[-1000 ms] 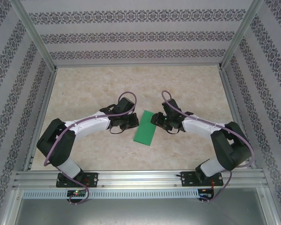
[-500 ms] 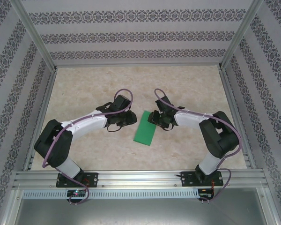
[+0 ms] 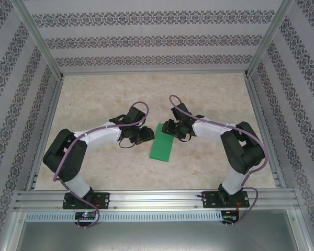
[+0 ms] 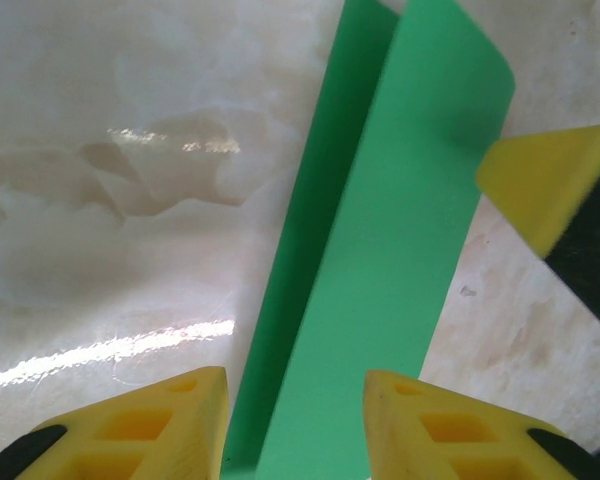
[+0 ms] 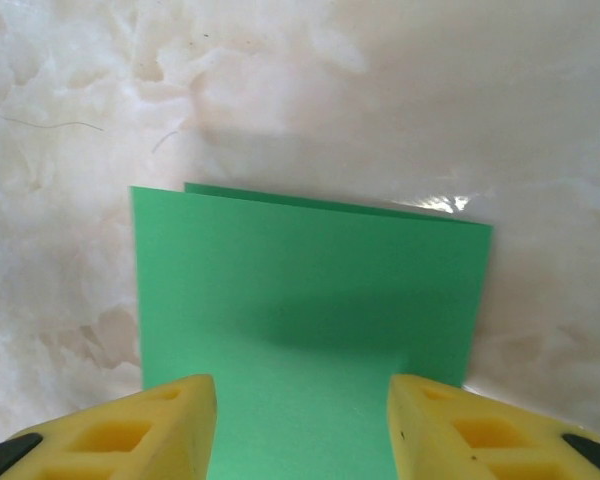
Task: Fold a paper plane with a square sheet of paper (pick it up from the middle)
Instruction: Fold the triangle a second time at the center of the table.
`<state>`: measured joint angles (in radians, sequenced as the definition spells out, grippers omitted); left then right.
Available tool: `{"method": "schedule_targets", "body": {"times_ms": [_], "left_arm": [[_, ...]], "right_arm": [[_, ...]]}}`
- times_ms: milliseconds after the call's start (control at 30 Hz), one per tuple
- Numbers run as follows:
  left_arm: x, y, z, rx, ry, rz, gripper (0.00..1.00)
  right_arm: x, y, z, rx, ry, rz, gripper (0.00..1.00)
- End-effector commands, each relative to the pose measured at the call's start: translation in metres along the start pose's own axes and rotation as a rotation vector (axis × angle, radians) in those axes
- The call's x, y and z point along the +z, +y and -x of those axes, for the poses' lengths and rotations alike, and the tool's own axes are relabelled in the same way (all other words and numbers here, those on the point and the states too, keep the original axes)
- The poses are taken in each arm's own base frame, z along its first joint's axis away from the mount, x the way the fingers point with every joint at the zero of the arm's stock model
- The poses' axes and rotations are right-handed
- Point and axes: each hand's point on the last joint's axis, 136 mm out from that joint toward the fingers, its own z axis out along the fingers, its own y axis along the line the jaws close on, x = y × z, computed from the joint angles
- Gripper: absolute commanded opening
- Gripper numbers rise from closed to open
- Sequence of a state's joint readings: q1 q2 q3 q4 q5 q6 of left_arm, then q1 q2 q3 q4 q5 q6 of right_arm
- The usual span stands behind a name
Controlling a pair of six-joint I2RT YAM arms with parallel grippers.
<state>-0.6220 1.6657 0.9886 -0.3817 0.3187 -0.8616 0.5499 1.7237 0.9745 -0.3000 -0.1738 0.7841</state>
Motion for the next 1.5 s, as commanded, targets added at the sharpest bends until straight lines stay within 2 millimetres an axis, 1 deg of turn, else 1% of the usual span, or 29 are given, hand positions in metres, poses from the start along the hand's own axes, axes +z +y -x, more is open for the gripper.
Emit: {"method": "schedule_targets", "body": {"times_ms": [0,67,167,367,467,567,867,933,1167,1367,1467], "left_arm": [[0.001,-0.002,0.001,0.019,0.005,-0.031,0.41],[0.002,0.000,0.000,0.021,0.010,-0.029,0.42],[0.006,-0.001,-0.001,0.022,0.022,-0.035,0.42],[0.009,-0.005,-0.003,0.025,0.045,-0.060,0.43],[0.010,-0.004,-0.004,0.025,0.050,-0.052,0.45],[0.011,-0.002,-0.005,0.021,0.053,-0.050,0.45],[0.014,0.000,-0.009,0.019,0.068,-0.053,0.45],[0.015,0.000,-0.009,0.019,0.073,-0.057,0.45],[0.016,0.002,-0.014,0.015,0.091,-0.056,0.46],[0.013,0.005,-0.015,0.016,0.086,-0.049,0.47],[0.013,0.004,-0.014,0.018,0.084,-0.052,0.47]], "right_arm": [[-0.022,-0.009,0.006,-0.016,-0.059,-0.073,0.50],[-0.023,-0.019,0.001,0.015,-0.071,-0.080,0.51],[-0.018,-0.023,-0.005,0.041,-0.065,-0.054,0.51],[-0.001,-0.012,-0.008,0.032,-0.021,-0.017,0.51],[0.005,-0.007,-0.007,0.032,-0.015,0.002,0.51],[0.005,0.003,-0.003,0.024,-0.037,0.042,0.51],[0.011,0.014,-0.003,0.002,-0.013,0.071,0.48],[0.011,0.017,-0.003,-0.006,-0.010,0.081,0.48],[0.012,0.010,-0.006,-0.013,0.004,0.043,0.48],[-0.002,-0.001,-0.003,-0.015,-0.030,-0.023,0.50],[-0.010,0.003,-0.001,-0.023,-0.049,-0.003,0.51]]}}
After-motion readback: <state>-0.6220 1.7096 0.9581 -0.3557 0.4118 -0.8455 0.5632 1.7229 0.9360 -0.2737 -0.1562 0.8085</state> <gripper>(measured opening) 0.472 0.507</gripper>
